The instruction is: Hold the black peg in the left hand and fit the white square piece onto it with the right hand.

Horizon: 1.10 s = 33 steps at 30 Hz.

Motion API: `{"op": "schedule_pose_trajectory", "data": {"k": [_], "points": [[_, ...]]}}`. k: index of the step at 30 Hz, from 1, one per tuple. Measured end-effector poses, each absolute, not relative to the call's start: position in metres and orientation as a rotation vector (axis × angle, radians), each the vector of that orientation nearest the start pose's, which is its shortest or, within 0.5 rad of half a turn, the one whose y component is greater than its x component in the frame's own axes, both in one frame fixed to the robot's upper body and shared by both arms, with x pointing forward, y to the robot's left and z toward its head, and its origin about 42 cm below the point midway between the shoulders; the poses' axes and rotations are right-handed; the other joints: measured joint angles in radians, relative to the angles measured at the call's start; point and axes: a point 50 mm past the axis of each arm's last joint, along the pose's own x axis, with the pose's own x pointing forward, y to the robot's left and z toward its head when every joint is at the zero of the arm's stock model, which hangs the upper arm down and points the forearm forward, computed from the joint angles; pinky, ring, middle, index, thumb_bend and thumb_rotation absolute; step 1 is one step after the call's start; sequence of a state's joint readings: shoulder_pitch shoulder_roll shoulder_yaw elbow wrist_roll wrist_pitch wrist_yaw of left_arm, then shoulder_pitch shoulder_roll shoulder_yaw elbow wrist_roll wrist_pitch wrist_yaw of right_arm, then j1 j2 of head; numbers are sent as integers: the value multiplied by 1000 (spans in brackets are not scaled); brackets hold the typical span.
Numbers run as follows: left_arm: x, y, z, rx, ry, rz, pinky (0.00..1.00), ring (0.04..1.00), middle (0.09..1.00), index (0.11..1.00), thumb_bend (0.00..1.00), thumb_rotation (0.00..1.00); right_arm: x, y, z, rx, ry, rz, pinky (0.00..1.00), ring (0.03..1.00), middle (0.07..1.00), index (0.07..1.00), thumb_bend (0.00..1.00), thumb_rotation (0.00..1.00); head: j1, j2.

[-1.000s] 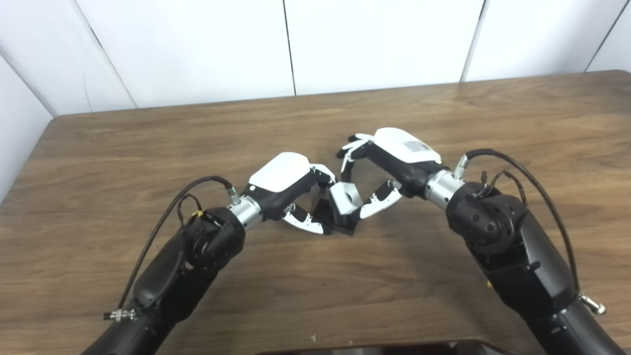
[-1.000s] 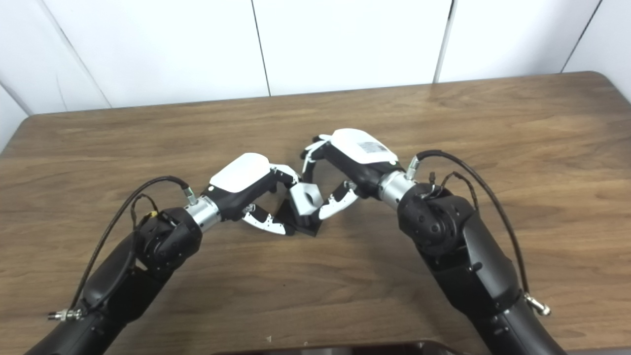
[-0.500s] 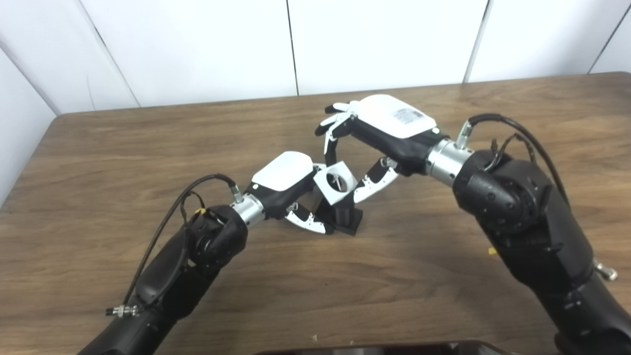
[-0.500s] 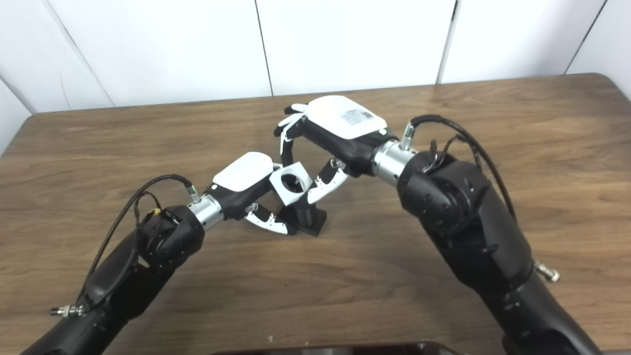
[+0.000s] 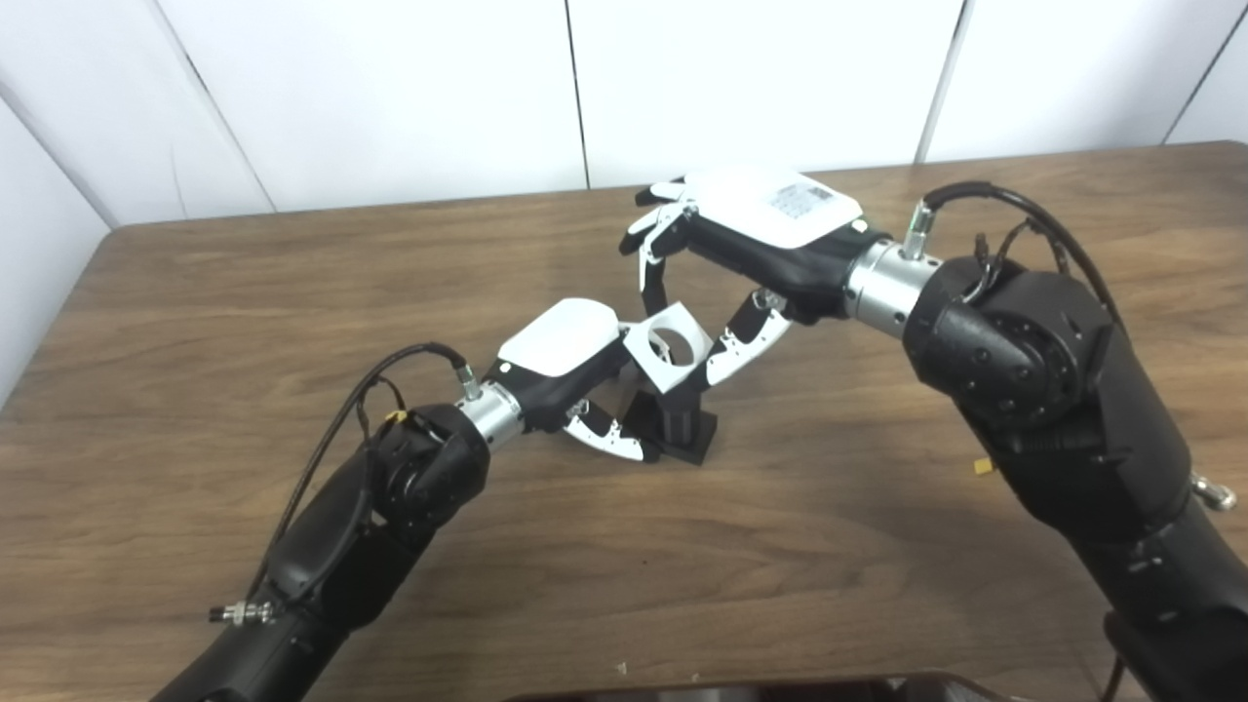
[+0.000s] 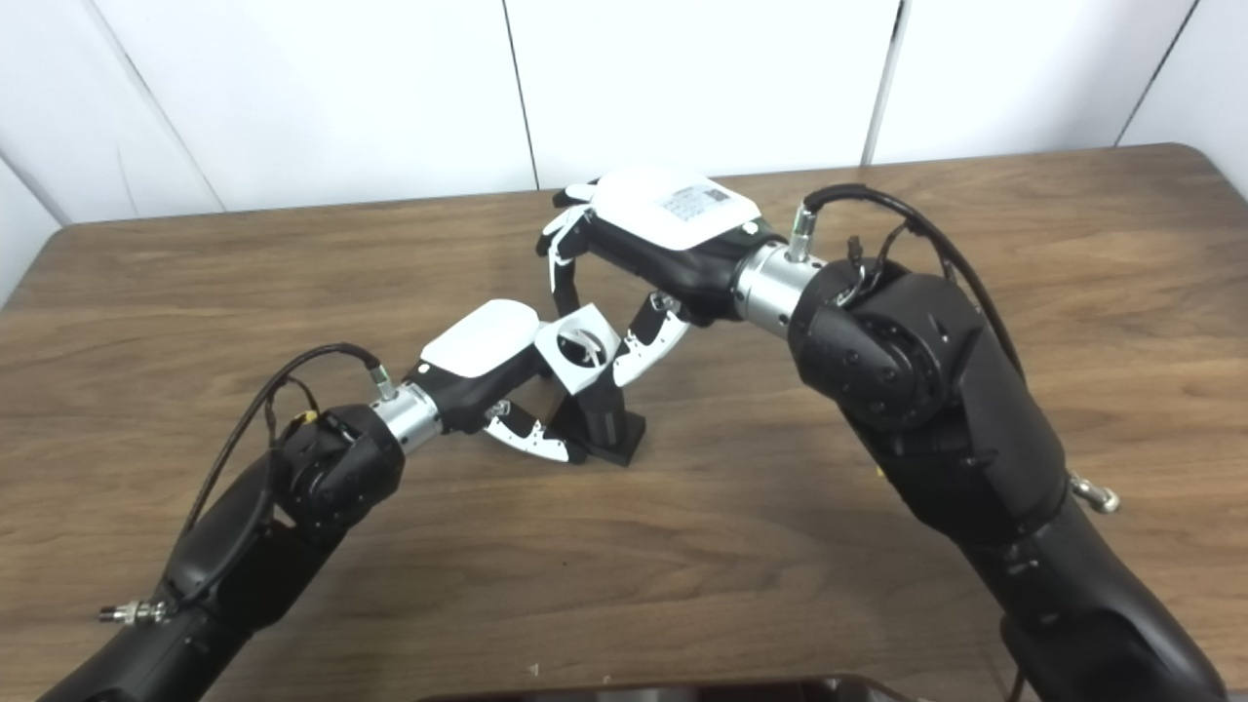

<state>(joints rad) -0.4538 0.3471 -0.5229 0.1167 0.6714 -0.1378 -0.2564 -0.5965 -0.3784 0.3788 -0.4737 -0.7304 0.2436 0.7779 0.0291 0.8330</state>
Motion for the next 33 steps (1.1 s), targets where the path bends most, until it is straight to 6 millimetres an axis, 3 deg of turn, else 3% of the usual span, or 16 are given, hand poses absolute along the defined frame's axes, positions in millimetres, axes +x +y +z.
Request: {"op": "schedule_pose_trajectory", "data": {"k": [11,33], "points": [[381,155,170,1187,-396,-739,571,694,741,495,519,83,342,-151,331,-1346,-489,686,1000,954,821,479,520,144,3,5],[381,155,171,1191,-395,-745,543,674,739,495,518,84,357,-149,304,-1372,-402,708,980,940,814,479,522,142,8,9]]}}
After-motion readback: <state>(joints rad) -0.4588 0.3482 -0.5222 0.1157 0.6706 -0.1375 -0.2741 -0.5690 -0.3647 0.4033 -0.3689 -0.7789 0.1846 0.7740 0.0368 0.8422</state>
